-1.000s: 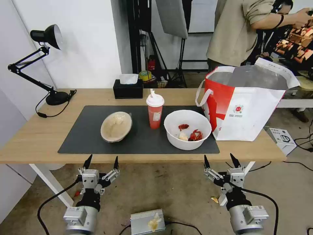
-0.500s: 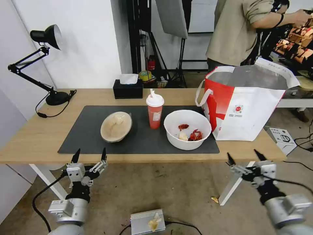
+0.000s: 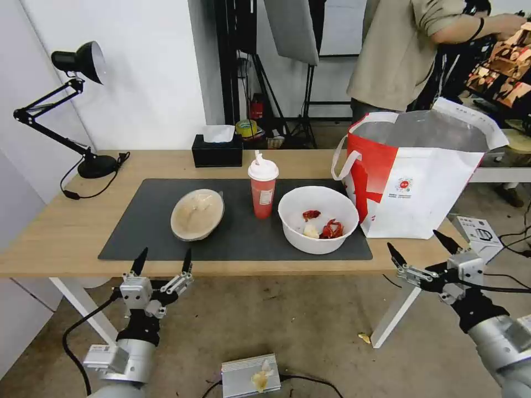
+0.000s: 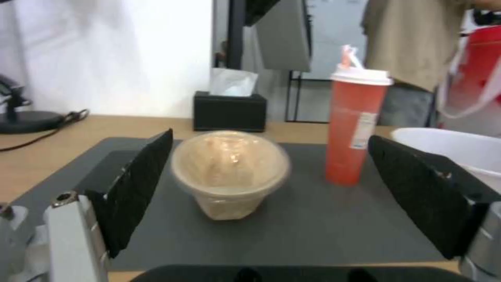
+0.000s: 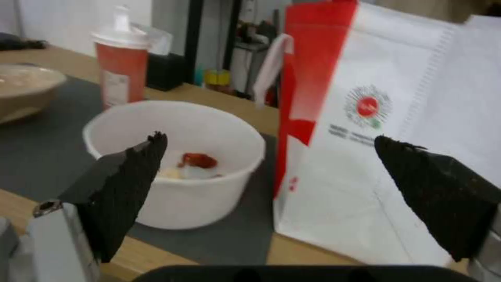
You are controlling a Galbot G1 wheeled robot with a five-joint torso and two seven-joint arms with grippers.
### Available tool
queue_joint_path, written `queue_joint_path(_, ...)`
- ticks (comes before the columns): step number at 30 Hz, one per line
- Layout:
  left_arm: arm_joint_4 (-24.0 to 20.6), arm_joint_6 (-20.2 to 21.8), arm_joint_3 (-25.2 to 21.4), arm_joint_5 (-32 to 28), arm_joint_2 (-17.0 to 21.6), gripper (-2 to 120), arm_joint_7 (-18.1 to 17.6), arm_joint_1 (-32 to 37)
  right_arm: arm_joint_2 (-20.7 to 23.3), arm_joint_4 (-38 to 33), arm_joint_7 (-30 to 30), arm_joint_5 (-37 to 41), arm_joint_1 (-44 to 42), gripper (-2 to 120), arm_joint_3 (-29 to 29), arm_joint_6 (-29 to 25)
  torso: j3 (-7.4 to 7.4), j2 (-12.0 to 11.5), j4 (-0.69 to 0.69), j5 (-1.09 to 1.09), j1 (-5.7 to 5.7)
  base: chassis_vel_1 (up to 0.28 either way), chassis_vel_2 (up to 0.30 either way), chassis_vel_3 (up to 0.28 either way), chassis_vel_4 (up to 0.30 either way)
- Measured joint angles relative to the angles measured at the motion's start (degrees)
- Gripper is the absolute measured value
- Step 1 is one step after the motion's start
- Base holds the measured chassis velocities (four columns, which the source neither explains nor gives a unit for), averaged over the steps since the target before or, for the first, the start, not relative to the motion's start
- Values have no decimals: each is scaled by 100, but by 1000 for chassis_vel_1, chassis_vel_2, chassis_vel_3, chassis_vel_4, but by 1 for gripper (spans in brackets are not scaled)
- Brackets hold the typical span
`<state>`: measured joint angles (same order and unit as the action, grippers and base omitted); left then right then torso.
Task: Pick up the trash from the table and place it into the takeout bag.
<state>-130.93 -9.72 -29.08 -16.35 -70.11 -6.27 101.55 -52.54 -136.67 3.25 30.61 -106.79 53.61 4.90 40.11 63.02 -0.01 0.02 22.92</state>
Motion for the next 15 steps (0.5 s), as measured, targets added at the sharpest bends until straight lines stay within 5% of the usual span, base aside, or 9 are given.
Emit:
queue_joint_path(9, 112, -383, 2, -57, 63, 100, 372, 180, 1147, 2, -147, 586, 227, 100, -267, -46, 0, 0, 1, -1, 0, 0, 0, 0, 0)
queue_joint_path(15, 163, -476, -13, -51, 7, 100, 563, 246, 2478, 253, -250, 1379, 1249, 100, -873, -18, 1, 0, 2, -1, 1, 0, 0, 0, 0)
